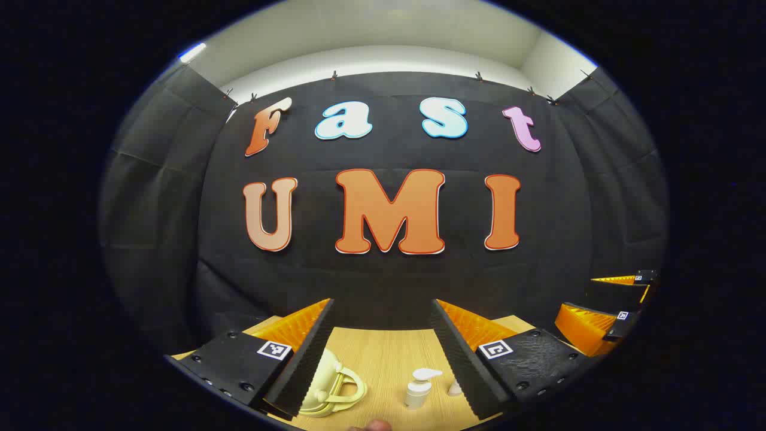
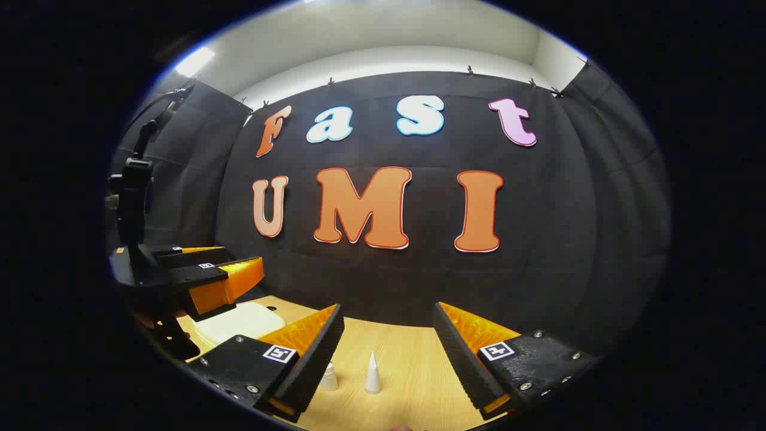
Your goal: First open the suitcase, pack the skin care products into it, and then close the suitcase.
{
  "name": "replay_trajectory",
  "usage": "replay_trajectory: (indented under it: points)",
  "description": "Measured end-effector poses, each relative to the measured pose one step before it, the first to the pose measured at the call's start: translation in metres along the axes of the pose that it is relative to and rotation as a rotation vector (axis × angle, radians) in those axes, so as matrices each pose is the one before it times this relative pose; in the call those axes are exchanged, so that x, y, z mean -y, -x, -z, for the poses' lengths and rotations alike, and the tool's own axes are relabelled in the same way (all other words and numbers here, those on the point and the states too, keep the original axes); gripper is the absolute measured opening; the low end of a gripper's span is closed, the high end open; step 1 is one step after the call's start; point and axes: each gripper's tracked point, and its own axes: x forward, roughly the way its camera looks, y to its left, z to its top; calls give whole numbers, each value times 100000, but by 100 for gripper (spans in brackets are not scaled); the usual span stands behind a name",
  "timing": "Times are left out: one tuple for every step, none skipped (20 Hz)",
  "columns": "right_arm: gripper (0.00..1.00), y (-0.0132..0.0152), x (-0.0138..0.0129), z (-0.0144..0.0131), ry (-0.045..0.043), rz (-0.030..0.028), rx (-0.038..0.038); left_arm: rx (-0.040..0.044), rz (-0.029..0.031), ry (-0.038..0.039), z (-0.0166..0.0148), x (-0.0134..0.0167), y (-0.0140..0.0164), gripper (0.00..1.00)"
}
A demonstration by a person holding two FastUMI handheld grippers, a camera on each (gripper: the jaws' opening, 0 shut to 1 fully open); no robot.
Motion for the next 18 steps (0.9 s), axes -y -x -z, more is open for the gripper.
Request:
replay_trajectory:
  points:
    - [96, -304, -57, 340, -882, -1154, -1288, -1443, -86, -31, 382, 234, -142, 99]
    - [96, -70, -135, 16, -687, -661, -465, -539, 411, 289, 25, 85, -149, 99]
    - [96, -129, 108, -158, 41, 54, 425, 704, -208, 562, -382, -65, -152, 100]
    - [96, -178, 85, -156, 980, 548, 815, 1236, -281, -156, -297, -308, -126, 95]
    - [96, -238, 211, 130, 1125, 1379, 2, 1286, -193, -213, -162, -251, -247, 98]
    - [96, -256, 8, 313, 152, 1294, -665, 360, 445, 27, -110, -150, -263, 97]
    - [96, -62, 40, 259, -768, 1614, -959, -342, 944, -149, 338, 77, -329, 97]
    - [96, -133, -311, 79, -1466, 745, -629, 128, 475, -134, 6, -202, -140, 97]
    - [96, -170, -405, -92, -892, 254, -106, 204, 94, -8, -85, -473, -166, 97]
    - [96, -46, -176, -51, 40, 448, -7, 138, -104, 185, -9, -311, -125, 97]
    - [96, -80, -115, -214, 1130, 696, 792, -24, -448, 472, 134, -428, -47, 97]
    - [96, -210, 56, -96, 1238, 1220, 57, 228, 175, 895, -64, -198, -21, 98]
    - [96, -40, -147, 186, 194, 205, -592, -106, 379, 29, 108, -48, -50, 98]
    - [96, -45, -171, 177, -9, 580, -504, 826, 191, -305, -163, -284, -162, 95]
    - [96, 44, 2, 160, -121, 424, -527, 466, 446, -790, -167, -11, -218, 96]
    - [96, -76, 21, 72, 460, 944, -188, 457, 464, -879, -22, 35, -207, 98]
    - [96, -50, 190, 264, 543, 1051, -611, -308, 1498, -1098, 305, 272, -66, 98]
    - [96, 94, 46, 276, 424, 776, -582, -348, 1042, -444, 170, 175, -30, 97]
